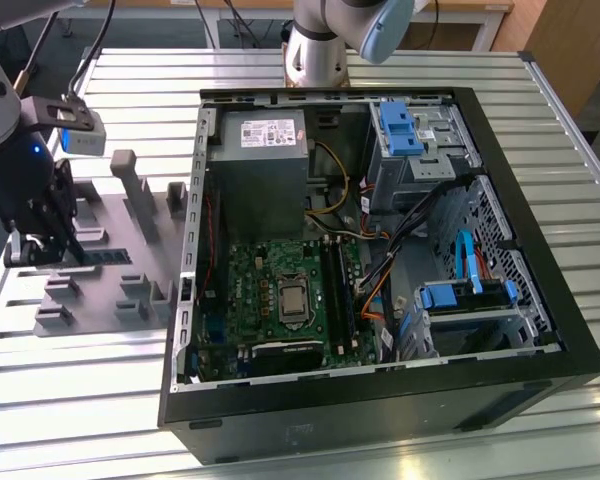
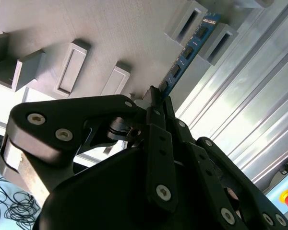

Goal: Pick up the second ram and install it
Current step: 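Pick up the second ram and move it above second insertion slot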

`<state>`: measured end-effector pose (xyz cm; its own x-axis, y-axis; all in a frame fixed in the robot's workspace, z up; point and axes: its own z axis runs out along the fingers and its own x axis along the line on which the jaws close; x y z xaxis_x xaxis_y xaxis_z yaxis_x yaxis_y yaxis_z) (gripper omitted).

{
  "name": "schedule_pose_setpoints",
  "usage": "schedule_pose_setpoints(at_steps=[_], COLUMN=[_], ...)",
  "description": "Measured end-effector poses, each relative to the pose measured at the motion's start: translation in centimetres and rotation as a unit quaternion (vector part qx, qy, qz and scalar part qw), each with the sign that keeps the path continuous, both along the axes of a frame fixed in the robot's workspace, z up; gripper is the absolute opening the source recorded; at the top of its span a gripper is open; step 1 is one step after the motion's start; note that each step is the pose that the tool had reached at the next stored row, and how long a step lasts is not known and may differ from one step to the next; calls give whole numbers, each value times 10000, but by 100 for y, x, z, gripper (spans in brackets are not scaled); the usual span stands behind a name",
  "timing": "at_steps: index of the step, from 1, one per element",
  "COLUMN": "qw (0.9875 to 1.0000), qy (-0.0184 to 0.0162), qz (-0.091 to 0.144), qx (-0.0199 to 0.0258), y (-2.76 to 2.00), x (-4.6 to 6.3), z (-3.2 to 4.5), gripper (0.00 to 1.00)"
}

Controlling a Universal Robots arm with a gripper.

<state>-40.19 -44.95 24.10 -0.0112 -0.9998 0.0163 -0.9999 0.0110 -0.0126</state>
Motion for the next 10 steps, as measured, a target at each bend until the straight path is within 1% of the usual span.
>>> schedule_pose_setpoints(at_steps=[10], qw=[10000], qy=[0], qz=[0], qx=[0], y=[0], x=[0], z=[12], gripper=[14])
